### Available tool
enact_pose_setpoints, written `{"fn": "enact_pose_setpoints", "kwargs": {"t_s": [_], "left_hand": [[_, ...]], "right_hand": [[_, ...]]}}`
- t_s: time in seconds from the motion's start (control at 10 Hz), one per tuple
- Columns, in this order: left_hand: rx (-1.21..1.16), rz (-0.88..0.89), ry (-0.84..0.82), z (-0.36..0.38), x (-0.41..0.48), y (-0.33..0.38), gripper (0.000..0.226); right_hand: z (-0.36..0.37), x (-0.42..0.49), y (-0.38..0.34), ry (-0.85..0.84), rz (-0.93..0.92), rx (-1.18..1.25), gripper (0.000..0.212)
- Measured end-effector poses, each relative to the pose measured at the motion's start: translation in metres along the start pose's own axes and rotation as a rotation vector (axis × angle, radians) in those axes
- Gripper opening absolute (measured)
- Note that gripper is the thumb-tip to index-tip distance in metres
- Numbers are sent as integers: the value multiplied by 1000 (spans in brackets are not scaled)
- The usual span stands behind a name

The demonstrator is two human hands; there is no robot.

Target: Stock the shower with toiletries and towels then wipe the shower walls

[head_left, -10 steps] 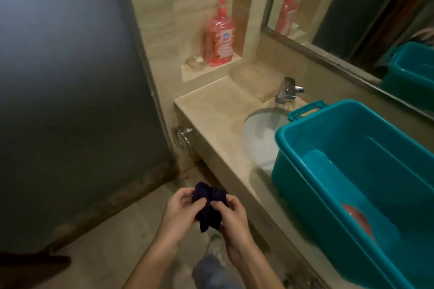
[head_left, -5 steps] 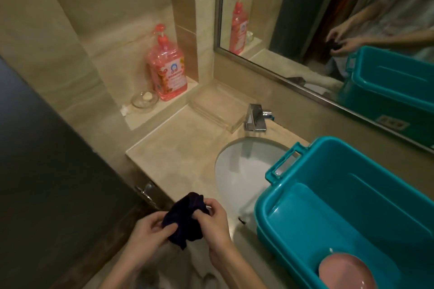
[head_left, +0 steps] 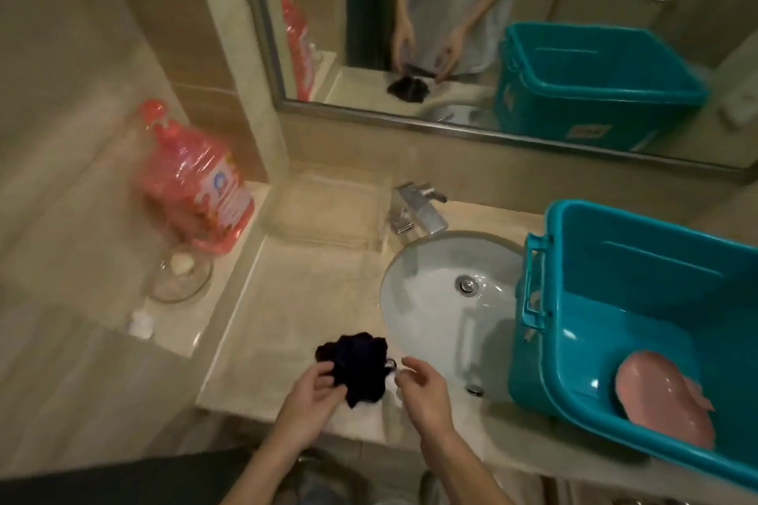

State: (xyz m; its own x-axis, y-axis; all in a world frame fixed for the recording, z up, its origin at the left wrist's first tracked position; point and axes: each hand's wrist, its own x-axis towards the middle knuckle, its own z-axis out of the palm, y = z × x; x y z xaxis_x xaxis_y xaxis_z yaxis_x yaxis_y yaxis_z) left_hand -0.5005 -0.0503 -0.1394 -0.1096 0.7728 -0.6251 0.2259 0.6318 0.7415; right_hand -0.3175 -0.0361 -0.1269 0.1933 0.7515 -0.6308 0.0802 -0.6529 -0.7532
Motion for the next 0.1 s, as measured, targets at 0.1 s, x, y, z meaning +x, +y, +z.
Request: {"fn": "enact_pose_setpoints", "kwargs": {"t_s": [0.1], "left_hand": [[18, -4, -64, -6, 2, -5, 30]], "right_hand": [[-10, -15, 13, 141, 43, 82, 15]]}}
